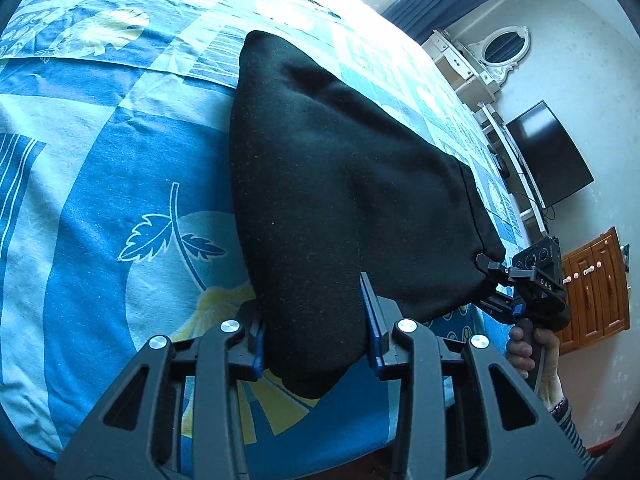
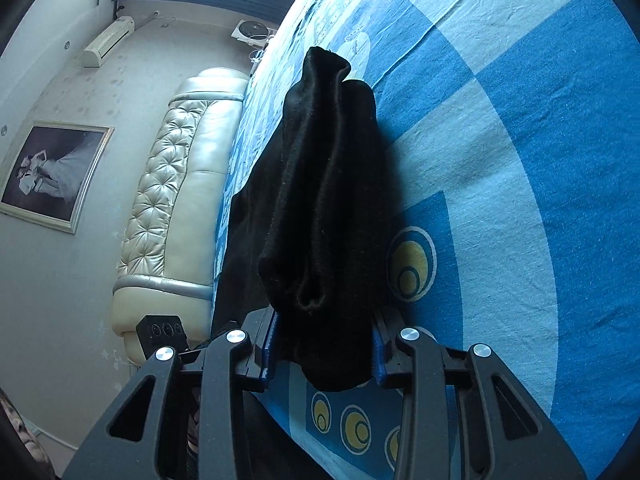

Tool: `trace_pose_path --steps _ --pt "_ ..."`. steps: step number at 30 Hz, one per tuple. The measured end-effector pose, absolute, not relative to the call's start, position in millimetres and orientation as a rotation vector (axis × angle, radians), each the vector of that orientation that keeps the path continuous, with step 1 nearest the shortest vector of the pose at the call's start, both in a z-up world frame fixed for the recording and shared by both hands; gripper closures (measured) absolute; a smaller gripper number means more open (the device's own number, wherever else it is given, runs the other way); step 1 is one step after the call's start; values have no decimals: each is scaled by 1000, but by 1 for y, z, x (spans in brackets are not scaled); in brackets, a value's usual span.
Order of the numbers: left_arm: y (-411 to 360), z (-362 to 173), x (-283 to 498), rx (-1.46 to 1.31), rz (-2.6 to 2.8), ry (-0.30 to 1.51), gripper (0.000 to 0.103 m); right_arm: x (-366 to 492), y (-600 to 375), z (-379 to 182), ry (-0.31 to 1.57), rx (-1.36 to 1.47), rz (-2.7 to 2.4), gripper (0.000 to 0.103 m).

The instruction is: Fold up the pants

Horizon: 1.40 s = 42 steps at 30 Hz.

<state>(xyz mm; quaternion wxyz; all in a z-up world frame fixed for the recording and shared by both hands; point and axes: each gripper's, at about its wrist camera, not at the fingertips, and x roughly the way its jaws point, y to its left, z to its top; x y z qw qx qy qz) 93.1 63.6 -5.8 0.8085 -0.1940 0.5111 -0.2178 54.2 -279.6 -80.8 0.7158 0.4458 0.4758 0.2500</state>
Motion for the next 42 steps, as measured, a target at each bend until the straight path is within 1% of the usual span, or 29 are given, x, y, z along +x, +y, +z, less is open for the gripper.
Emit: trace_pose_path --steps 25,27,29,31,32,34,36,37,38,40,42 --pt "61 -8 89 -404 -464 1086 66 52 -279 -82 1053 983 544 67" --pt "61 -9 90 -395 -464 1086 62 51 -279 -80 1049 946 533 64" --pt "62 -10 92 -387 -453 1081 56 51 -280 -81 1042 961 548 55" --pt "63 -13 93 -391 -441 1077 47 52 -282 -85 1033 1005 559 49" --pt "64 -16 93 -391 -431 1073 40 53 -282 -86 1032 1011 557 48" --pt "65 -18 92 -385 -414 1058 36 53 -280 -85 1031 994 553 47" --pt "64 -19 91 -371 -419 1047 37 53 -275 -83 1026 963 548 48" --pt "63 -18 90 -358 -429 1043 44 52 -274 -82 1028 948 542 51" --pt "62 -17 89 -345 -431 1037 47 52 -273 -82 1034 942 537 57" --pt "60 -12 85 -319 -432 1023 53 50 -276 -84 1034 958 546 62" --pt "59 -8 83 -302 -426 1016 57 47 -278 -83 1035 958 546 64"
